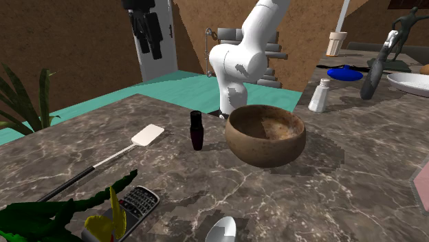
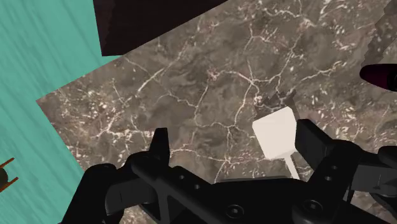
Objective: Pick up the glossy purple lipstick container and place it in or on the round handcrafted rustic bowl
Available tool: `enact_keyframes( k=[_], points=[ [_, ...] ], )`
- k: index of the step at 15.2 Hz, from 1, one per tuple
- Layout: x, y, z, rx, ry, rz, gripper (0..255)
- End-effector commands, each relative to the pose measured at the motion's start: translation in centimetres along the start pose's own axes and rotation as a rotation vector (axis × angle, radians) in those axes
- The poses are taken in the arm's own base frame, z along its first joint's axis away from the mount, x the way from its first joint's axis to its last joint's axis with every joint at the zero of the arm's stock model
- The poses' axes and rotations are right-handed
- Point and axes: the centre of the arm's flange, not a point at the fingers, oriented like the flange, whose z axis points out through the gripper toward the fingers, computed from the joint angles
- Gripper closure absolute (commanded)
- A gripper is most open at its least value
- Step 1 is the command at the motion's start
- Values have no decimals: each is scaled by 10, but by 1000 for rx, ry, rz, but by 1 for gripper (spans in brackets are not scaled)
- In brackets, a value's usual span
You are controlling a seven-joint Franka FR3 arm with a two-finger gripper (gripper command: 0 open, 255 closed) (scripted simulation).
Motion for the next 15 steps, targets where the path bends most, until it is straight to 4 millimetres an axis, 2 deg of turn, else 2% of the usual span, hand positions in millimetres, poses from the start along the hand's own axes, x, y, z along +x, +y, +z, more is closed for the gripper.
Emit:
enact_keyframes(
  k=[1, 15],
  points=[
    [0, 0, 0, 0, 0, 0, 0],
    [-8, -179, 42, 4, 58, -31, 0]
  ],
)
